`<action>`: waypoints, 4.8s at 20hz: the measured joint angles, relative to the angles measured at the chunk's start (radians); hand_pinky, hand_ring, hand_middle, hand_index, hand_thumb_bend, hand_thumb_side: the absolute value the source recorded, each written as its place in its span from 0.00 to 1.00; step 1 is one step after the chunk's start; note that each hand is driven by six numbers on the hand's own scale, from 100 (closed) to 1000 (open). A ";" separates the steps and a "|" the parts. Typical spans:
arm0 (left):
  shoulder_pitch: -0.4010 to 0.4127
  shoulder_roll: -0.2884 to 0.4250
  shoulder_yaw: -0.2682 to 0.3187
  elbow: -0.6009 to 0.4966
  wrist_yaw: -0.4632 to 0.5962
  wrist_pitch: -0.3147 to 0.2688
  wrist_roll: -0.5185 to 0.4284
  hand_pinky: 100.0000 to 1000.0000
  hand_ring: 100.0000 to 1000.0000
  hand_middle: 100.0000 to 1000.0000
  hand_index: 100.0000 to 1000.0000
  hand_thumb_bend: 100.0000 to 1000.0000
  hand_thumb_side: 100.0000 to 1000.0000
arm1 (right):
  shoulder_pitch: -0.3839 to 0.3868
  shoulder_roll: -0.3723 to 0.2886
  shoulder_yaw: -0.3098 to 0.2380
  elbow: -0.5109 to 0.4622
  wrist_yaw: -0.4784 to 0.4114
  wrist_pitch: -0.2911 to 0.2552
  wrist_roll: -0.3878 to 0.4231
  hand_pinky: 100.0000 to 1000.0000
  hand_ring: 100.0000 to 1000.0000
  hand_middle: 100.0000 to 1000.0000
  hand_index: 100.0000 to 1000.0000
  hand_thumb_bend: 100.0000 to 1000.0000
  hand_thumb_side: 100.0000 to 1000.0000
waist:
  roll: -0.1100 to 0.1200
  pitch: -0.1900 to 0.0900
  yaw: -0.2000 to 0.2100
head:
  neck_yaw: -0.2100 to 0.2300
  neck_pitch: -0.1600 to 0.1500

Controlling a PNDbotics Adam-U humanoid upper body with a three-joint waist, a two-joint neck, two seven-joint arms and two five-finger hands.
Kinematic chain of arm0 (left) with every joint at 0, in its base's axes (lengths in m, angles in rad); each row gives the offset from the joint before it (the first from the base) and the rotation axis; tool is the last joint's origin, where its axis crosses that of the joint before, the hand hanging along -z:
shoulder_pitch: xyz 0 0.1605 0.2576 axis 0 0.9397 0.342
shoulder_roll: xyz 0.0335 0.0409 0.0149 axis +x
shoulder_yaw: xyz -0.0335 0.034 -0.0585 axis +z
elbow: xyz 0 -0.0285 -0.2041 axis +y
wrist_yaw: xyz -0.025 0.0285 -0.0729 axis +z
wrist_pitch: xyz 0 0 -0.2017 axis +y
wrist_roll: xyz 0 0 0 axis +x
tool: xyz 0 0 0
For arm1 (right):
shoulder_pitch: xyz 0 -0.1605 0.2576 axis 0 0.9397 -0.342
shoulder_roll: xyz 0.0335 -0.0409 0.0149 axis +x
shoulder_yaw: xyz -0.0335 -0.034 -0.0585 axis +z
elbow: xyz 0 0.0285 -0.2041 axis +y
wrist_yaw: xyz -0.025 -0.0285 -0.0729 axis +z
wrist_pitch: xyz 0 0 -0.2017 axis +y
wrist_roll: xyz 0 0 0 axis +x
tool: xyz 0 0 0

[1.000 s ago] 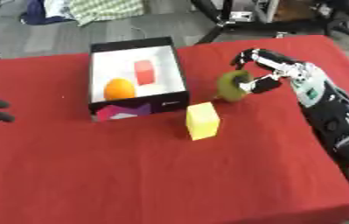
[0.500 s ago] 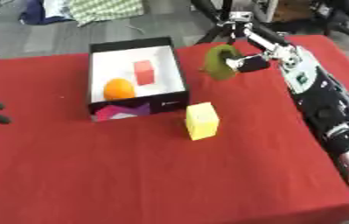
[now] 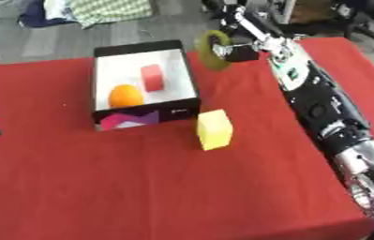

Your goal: Pick up objects on the table and place them in the box.

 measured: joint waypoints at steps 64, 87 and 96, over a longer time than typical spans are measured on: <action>0.010 0.002 -0.003 0.007 -0.007 0.002 -0.008 0.73 0.45 0.51 0.88 0.01 0.96 | 0.374 -0.177 0.293 -0.421 -0.265 -0.016 0.570 1.00 1.00 1.00 1.00 0.00 1.00 | -0.018 0.012 -0.042 | -0.007 -0.008; 0.010 0.001 -0.003 0.012 -0.008 0.004 -0.010 0.73 0.45 0.51 0.88 0.01 0.97 | 0.374 -0.161 0.307 -0.349 -0.104 -0.103 0.484 1.00 1.00 0.99 1.00 0.00 0.87 | -0.017 0.012 -0.045 | 0.082 0.002; 0.010 0.001 -0.003 0.012 -0.008 0.004 -0.010 0.73 0.46 0.51 0.88 0.00 0.97 | 0.365 -0.161 0.311 -0.346 -0.019 -0.133 0.454 1.00 0.96 0.90 1.00 0.00 0.15 | -0.017 0.012 -0.046 | 0.081 0.002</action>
